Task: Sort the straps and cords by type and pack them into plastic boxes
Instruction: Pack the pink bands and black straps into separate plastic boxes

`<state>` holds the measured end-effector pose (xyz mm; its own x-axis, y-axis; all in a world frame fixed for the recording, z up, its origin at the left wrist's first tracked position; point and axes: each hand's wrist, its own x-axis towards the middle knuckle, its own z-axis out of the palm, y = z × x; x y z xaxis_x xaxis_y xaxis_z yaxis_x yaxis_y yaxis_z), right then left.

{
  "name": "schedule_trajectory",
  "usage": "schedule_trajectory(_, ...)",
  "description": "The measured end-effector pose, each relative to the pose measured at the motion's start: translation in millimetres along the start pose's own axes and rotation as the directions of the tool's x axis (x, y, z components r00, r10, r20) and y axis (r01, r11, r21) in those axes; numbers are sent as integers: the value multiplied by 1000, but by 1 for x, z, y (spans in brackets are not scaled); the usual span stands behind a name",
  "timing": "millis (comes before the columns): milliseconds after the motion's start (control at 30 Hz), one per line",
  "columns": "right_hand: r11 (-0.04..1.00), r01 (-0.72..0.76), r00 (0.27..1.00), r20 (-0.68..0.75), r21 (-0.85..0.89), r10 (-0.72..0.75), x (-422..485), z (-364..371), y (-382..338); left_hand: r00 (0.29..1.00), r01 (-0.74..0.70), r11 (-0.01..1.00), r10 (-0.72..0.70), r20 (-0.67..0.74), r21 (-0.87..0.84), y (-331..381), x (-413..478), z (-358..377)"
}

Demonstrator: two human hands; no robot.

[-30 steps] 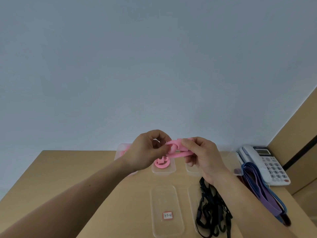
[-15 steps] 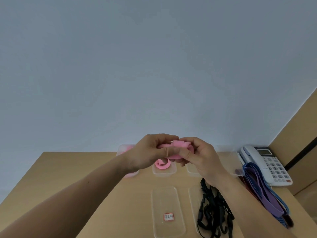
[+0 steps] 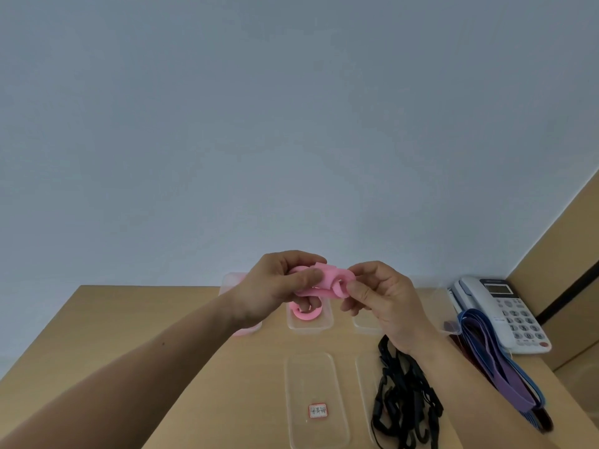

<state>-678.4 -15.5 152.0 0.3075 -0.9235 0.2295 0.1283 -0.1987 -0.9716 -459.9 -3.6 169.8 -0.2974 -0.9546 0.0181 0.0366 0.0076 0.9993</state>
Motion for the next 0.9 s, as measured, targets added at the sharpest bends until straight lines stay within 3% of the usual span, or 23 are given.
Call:
schedule_trajectory(333,963,114,982,-118,-246,-146,6,12,22,996,-26,999,28,-88,23,-9,2,-4)
schedule_trajectory(633,929,149,955,-193,-338,-223,13,26,32,994,-36,999,38,-105,20,-16,1,-15)
schedule_trajectory(767,929,111,975,-144,-354,-171,18,33,33,995,-16,1000,16,-102,-7,-15,1,-26)
schedule_trajectory(900,817,41,999,6,-576,-46,23,34,32,994,67,998,-67,-86,-3,-21,0,-43)
